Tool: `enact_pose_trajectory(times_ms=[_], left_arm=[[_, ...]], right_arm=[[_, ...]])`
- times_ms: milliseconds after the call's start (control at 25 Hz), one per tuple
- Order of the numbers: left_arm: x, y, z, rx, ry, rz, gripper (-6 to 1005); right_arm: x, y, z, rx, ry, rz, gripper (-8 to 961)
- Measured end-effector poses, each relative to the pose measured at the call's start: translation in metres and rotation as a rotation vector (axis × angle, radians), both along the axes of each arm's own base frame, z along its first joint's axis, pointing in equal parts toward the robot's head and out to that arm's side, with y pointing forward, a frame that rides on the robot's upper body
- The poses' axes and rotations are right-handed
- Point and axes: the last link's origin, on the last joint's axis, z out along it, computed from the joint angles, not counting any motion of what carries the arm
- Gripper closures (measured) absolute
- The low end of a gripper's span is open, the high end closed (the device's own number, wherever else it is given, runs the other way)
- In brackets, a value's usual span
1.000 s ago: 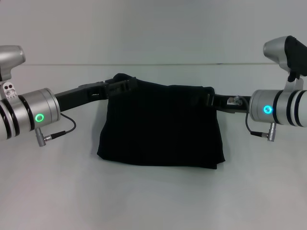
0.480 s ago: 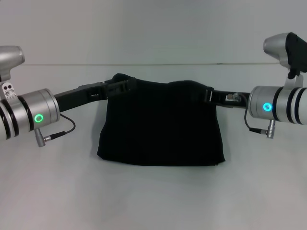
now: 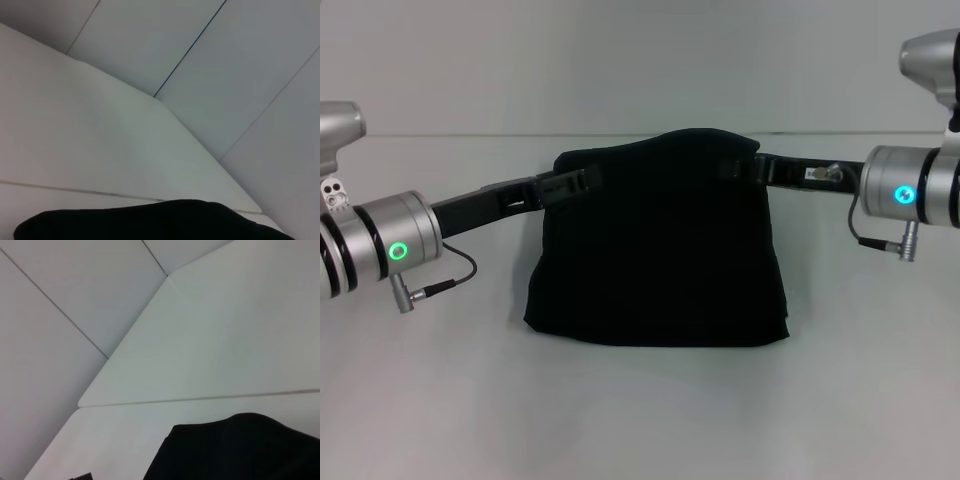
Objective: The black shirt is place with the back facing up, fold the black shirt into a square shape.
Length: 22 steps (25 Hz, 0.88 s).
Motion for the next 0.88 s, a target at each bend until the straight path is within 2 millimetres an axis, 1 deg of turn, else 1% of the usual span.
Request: enact_pose_trajectory(times_ms=[240,400,680,880], left_arm=[[-0.001,-0.002,-0.001,-0.008,-0.014,0.016,50],[-0.001,-0.002,-0.002,-0.012,-0.019,0.02,50],[-0.001,-0.002,-0.003,-0.015,-0.021,0.02,50],[0.0,-0.001,-0.003,-0.014,-0.018,0.021,50]], right_arm=[[0.012,0.001,0.012,0.006,-0.018,-0.014,887],[0.015,0.0,0.014,0.002,-0.024,-0.021,873],[0.021,-0.001,0.01,-0.008,-0.072,-0.035,842],[0.03,-0.001,0.008,0.014,-0.101,-0.072,819]])
